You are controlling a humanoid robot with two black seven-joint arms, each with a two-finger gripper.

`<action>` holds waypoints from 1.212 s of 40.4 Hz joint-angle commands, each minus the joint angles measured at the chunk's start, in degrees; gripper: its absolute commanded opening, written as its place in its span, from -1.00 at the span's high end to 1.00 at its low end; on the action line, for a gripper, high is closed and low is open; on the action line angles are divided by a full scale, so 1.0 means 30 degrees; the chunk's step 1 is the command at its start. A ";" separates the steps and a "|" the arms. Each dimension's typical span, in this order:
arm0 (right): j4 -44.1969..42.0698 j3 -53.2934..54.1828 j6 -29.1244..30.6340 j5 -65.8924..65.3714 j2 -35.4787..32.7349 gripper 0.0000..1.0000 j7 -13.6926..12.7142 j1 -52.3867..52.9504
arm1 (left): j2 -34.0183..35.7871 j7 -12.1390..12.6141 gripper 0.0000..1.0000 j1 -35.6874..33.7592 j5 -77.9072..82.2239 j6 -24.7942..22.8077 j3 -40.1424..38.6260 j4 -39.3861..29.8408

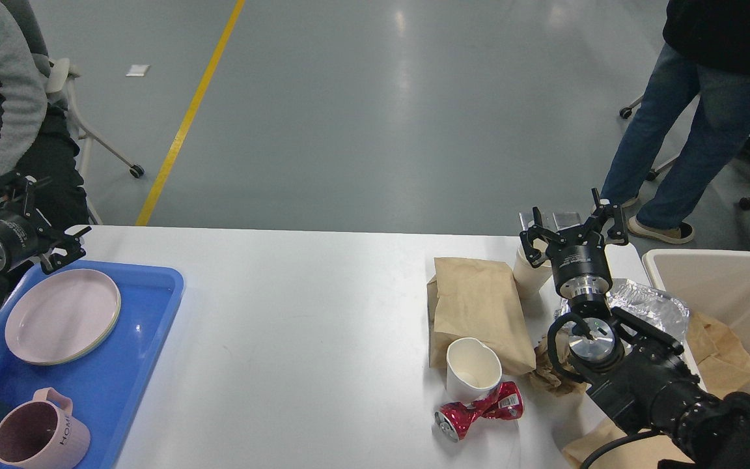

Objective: Tidy desktop

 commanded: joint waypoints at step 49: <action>0.0031 0.0000 0.0000 0.0007 -0.0006 -1.00 0.0000 0.0022 | -1.0089 -0.7579 -0.93 0.2727 0.0633 -0.6800 -0.4134 0.0160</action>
